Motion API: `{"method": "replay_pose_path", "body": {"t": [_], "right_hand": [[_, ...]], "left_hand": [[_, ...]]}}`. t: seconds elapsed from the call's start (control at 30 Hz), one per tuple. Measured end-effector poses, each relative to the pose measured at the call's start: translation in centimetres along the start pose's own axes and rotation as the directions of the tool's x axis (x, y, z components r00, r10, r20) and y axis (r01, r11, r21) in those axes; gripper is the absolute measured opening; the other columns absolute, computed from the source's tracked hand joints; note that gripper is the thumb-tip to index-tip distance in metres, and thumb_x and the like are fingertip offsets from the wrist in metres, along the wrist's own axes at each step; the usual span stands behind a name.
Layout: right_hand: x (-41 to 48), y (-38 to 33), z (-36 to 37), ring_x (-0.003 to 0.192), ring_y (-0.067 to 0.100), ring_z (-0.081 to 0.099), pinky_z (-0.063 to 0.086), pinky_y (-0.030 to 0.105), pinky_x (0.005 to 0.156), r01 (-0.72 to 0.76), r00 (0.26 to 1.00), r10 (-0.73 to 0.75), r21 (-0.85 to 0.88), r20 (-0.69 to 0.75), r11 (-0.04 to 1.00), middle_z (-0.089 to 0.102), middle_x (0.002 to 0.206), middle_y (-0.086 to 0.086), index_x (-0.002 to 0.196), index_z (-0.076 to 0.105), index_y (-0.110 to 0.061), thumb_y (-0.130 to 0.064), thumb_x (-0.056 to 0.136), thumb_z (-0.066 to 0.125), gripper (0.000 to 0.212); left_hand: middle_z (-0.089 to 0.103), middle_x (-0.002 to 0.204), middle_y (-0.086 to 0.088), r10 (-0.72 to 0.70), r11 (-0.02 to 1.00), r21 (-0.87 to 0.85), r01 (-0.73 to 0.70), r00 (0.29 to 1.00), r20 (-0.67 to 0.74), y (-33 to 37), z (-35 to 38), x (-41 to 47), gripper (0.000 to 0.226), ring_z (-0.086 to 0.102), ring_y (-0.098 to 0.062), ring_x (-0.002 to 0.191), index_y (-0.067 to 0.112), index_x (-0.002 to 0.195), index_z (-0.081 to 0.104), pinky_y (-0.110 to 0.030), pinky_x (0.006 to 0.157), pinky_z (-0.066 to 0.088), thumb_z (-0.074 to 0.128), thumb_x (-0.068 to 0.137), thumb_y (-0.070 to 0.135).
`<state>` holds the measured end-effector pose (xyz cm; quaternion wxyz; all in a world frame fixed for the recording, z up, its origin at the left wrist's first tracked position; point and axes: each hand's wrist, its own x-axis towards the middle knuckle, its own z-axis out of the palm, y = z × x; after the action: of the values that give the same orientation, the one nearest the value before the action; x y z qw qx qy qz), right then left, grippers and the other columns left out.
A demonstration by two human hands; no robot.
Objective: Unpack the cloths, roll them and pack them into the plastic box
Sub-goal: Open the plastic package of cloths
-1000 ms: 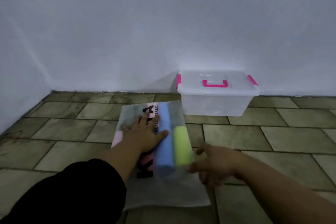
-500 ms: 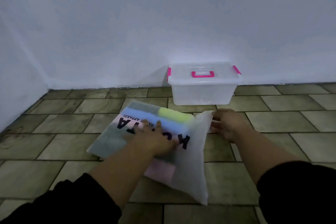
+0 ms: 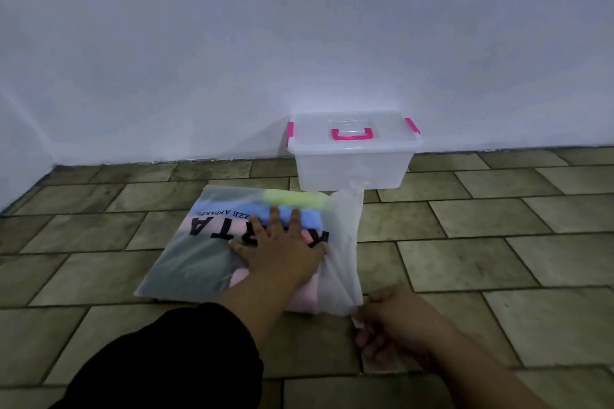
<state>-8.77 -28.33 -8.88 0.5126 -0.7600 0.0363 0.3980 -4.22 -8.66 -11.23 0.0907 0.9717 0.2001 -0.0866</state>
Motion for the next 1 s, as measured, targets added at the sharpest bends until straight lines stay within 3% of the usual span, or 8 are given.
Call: {"method": "replay_pose_path", "body": {"t": [0.1, 0.17, 0.27, 0.33, 0.4, 0.67, 0.9, 1.0], "right_hand": [[-0.2, 0.0, -0.4, 0.046, 0.023, 0.057, 0.045, 0.024, 0.045, 0.016, 0.999, -0.015, 0.051, -0.031, 0.999, 0.064, 0.060, 0.016, 0.069, 0.063, -0.005, -0.014, 0.083, 0.064, 0.017], [-0.4, 0.3, -0.8, 0.045, 0.023, 0.055, 0.043, 0.025, 0.044, 0.027, 0.997, -0.021, 0.089, -0.072, 0.996, 0.062, 0.059, 0.016, 0.070, 0.063, -0.004, -0.016, 0.084, 0.065, 0.018], [-0.7, 1.1, -1.0, 0.043, 0.022, 0.052, 0.040, 0.024, 0.042, 0.032, 0.996, -0.014, 0.215, -0.088, 0.976, 0.060, 0.057, 0.016, 0.070, 0.063, -0.005, -0.014, 0.086, 0.063, 0.019], [-0.8, 1.4, -0.9, 0.043, 0.021, 0.050, 0.038, 0.023, 0.041, 0.032, 0.997, -0.009, 0.292, -0.080, 0.956, 0.058, 0.056, 0.015, 0.069, 0.064, -0.005, -0.011, 0.087, 0.059, 0.019], [-0.8, 1.5, -0.7, 0.044, 0.022, 0.050, 0.038, 0.023, 0.042, 0.034, 0.997, -0.013, 0.293, -0.074, 0.956, 0.058, 0.057, 0.014, 0.069, 0.066, -0.005, -0.011, 0.087, 0.058, 0.021], [0.6, -0.4, -1.4, 0.049, 0.021, 0.059, 0.041, 0.022, 0.042, 0.041, 0.987, -0.040, 0.004, -0.154, 0.999, 0.066, 0.060, 0.011, 0.067, 0.068, -0.006, -0.017, 0.083, 0.061, 0.020], [8.7, -7.5, -5.5, 0.048, 0.024, 0.056, 0.044, 0.029, 0.046, 0.107, 0.915, -0.100, -0.004, -0.392, 0.994, 0.063, 0.062, 0.016, 0.074, 0.065, 0.002, -0.010, 0.085, 0.060, 0.018], [12.8, -10.2, -6.9, 0.071, 0.033, 0.064, 0.055, 0.043, 0.067, 0.178, 0.862, -0.161, -0.010, -0.481, 0.984, 0.065, 0.081, 0.022, 0.083, 0.063, 0.006, -0.007, 0.085, 0.057, 0.014]], "left_hand": [[-0.017, 0.158, 0.000, 0.061, 0.997, -0.039, -0.062, 0.998, -0.028, -0.1, -0.5, -0.7, 0.083, -0.017, -0.035, 0.143, 0.040, 0.147, -0.003, -0.073, 0.101, -0.005, 0.024, 0.079, 0.079], [0.004, 0.159, 0.003, 0.287, 0.953, -0.048, -0.300, 0.941, -0.182, -0.8, -0.4, -2.0, 0.075, -0.002, -0.025, 0.146, 0.037, 0.146, 0.017, -0.065, 0.107, 0.000, 0.025, 0.082, 0.076], [0.043, 0.139, 0.011, 0.715, 0.679, 0.065, -0.731, 0.640, -0.280, -1.4, 0.1, -4.9, 0.060, 0.035, -0.011, 0.130, 0.039, 0.126, 0.046, -0.050, 0.110, 0.025, 0.038, 0.078, 0.075], [0.057, 0.118, 0.012, 0.851, 0.499, 0.172, -0.849, 0.443, -0.282, -1.0, 1.1, -6.3, 0.043, 0.050, -0.008, 0.111, 0.035, 0.107, 0.056, -0.041, 0.103, 0.036, 0.045, 0.080, 0.066], [0.063, 0.099, 0.011, 0.877, 0.438, 0.198, -0.877, 0.368, -0.308, -0.4, 1.8, -6.9, 0.028, 0.056, -0.009, 0.093, 0.030, 0.093, 0.061, -0.037, 0.097, 0.042, 0.045, 0.088, 0.053], [0.057, 0.077, 0.004, 0.858, 0.395, 0.021, -0.918, 0.361, -0.366, -0.5, 2.2, -6.5, 0.017, 0.045, -0.010, 0.070, 0.019, 0.076, 0.061, -0.026, 0.063, 0.045, 0.053, 0.090, 0.025], [0.061, 0.079, 0.002, 0.833, 0.421, -0.111, -0.900, 0.433, -0.344, -0.7, 1.6, -6.4, 0.016, 0.052, -0.009, 0.070, 0.017, 0.077, 0.064, -0.017, 0.062, 0.040, 0.057, 0.086, 0.027], [0.061, 0.084, 0.001, 0.841, 0.421, -0.153, -0.894, 0.448, -0.302, -1.2, 1.5, -6.4, 0.014, 0.054, -0.010, 0.074, 0.017, 0.081, 0.065, -0.017, 0.064, 0.040, 0.057, 0.086, 0.028]]}}
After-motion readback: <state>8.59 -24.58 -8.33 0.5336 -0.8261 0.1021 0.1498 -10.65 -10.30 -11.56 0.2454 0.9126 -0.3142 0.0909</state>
